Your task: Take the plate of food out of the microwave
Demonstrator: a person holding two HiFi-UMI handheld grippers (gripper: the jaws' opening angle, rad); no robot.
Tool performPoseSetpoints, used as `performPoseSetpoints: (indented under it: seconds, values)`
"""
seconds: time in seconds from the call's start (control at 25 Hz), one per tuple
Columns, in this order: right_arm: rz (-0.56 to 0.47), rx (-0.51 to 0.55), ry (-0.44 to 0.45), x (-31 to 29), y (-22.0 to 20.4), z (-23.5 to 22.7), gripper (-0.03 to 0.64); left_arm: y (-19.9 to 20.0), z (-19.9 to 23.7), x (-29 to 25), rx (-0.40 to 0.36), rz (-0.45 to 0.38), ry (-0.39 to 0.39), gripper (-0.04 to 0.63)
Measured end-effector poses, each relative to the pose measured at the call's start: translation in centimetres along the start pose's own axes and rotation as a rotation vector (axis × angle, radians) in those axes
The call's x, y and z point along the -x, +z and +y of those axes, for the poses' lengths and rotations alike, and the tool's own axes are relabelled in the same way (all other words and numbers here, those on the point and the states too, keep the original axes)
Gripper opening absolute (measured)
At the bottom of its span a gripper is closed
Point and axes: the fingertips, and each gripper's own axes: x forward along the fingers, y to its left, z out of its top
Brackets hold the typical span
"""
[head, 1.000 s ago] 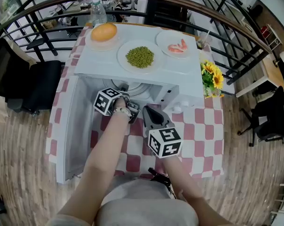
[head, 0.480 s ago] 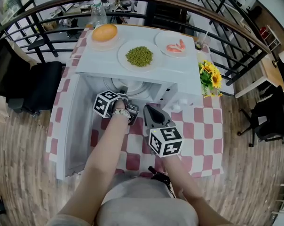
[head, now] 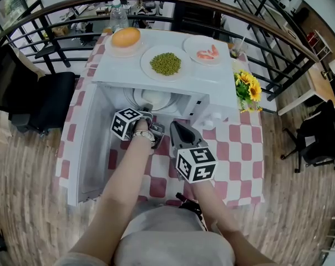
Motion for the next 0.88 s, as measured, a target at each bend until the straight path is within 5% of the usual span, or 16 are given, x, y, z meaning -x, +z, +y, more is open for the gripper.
performPoseSetpoints:
  seconds: [0.2,0.88]
  values:
    - [-0.004,0.000,0.001,0.2,-0.1,0.2,0.023,-0.1,-0.6,0.5,-0.016,-0.001,-0.033,0.155]
    - [-0.002,0.002,-0.011,0.7,-0.2,-0.1,0.023,-0.3,-1.4,1.5,0.046,0.006,-0.132,0.038]
